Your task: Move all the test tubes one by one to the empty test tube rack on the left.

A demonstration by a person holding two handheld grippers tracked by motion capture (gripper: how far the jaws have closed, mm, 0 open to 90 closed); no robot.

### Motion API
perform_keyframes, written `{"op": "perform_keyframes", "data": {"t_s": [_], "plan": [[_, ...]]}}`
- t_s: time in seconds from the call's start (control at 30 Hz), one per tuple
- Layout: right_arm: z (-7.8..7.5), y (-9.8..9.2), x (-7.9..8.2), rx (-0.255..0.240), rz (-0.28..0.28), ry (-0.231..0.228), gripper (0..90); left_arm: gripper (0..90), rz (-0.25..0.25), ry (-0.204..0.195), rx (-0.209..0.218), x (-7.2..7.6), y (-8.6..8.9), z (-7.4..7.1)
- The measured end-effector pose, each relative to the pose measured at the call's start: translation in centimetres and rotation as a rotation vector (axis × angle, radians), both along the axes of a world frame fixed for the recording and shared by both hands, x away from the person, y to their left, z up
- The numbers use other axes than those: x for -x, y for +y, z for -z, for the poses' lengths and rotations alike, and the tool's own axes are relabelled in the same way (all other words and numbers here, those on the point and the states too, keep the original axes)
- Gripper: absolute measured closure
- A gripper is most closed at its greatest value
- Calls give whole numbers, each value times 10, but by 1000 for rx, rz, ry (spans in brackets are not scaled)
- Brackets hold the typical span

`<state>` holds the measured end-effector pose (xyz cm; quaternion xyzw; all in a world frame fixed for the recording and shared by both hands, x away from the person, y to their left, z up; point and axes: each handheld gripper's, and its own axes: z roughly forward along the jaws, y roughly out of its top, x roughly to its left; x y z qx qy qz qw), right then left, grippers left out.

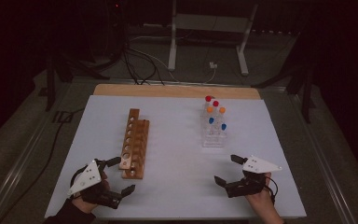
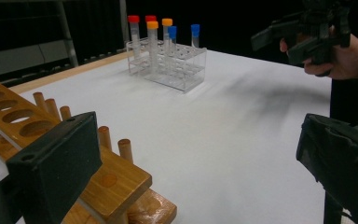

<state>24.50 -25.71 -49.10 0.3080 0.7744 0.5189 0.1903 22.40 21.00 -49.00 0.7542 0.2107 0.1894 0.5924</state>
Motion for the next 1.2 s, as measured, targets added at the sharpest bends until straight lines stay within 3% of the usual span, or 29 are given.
{"op": "perform_keyframes", "data": {"t_s": [0.23, 0.7, 1.07, 1.2], "plan": [[-21, -1, 3, -41, 15, -30, 0, 5, -9, 4, 5, -1, 1, 0], [-55, -4, -9, -86, 79, -95, 0, 6, -11, 7, 18, -1, 4, -1], [-73, -8, -33, -91, 141, -132, 0, 5, -12, 7, 20, -1, 5, -1], [-75, -10, -47, -110, 186, -121, 0, 6, -10, 7, 24, -1, 5, -1]]}}
